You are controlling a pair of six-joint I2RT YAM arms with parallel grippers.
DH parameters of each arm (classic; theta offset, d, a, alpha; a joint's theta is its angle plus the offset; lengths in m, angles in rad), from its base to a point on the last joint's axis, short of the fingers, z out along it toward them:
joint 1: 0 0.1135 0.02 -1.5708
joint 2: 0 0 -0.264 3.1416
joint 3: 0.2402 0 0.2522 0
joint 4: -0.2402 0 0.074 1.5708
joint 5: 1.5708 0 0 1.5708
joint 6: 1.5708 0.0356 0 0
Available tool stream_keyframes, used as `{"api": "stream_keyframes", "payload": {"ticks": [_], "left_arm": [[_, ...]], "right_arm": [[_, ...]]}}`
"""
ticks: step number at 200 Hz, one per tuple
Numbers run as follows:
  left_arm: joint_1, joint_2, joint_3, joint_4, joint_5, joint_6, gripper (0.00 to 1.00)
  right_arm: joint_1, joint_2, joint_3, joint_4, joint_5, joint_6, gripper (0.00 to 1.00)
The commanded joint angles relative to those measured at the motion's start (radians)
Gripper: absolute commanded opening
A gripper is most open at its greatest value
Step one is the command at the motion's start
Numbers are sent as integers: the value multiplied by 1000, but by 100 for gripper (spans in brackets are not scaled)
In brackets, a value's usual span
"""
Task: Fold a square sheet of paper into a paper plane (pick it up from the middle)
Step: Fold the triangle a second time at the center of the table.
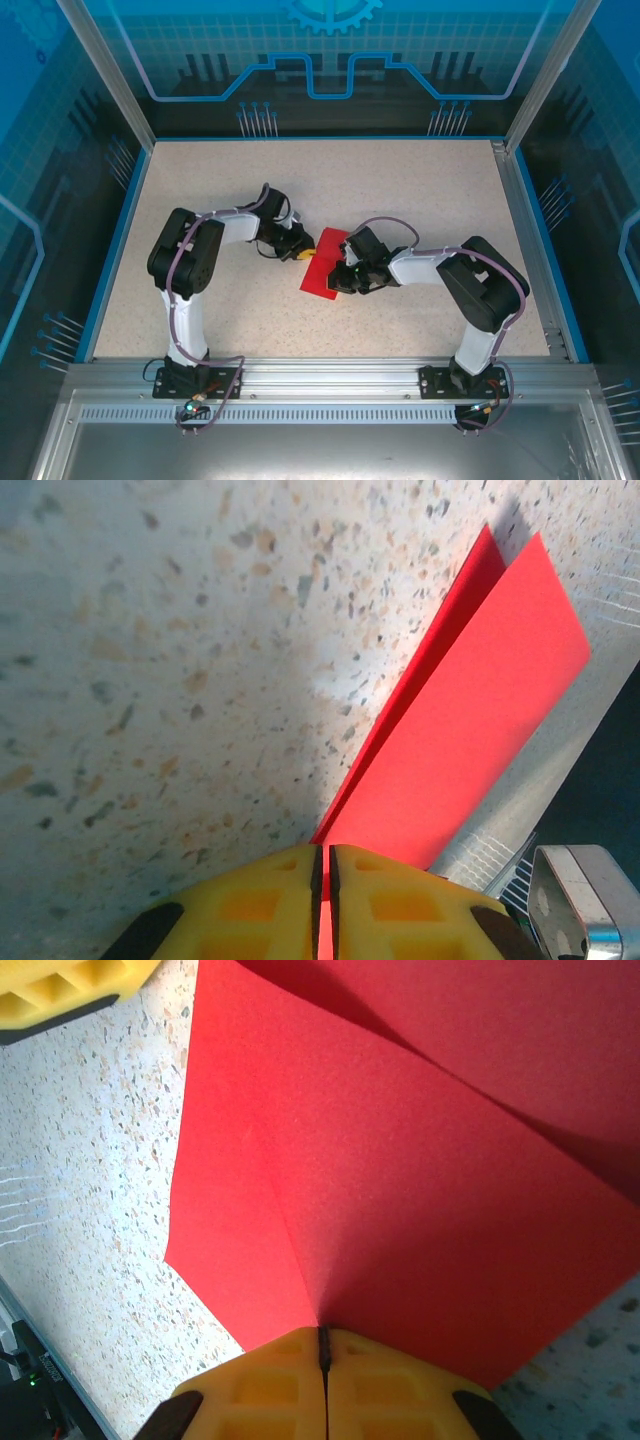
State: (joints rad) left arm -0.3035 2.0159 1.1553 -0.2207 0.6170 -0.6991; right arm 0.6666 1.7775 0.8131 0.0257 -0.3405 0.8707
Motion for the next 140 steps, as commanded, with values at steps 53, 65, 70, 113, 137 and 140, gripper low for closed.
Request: {"api": "stream_keyframes", "payload": {"ticks": [53, 65, 70, 113, 137, 140], "left_arm": [[50, -67, 36, -55, -63, 53, 15], [49, -100, 25, -52, -46, 46, 15], [48, -113, 19, -47, -36, 41, 15], [8, -173, -42, -11, 54, 22, 15], [-50, -163, -54, -6, 70, 29, 14], [-58, -161, -55, -4, 70, 30, 14]], "right_arm": [[-5, 50, -20, -175, 81, -15, 6], [-6, 51, -20, -170, 80, -14, 6], [-7, 54, -21, -169, 80, -13, 6], [-6, 53, -15, -159, 79, -8, 6], [-6, 57, -8, -159, 79, -6, 6], [-6, 57, -8, -159, 78, -7, 6]]}}
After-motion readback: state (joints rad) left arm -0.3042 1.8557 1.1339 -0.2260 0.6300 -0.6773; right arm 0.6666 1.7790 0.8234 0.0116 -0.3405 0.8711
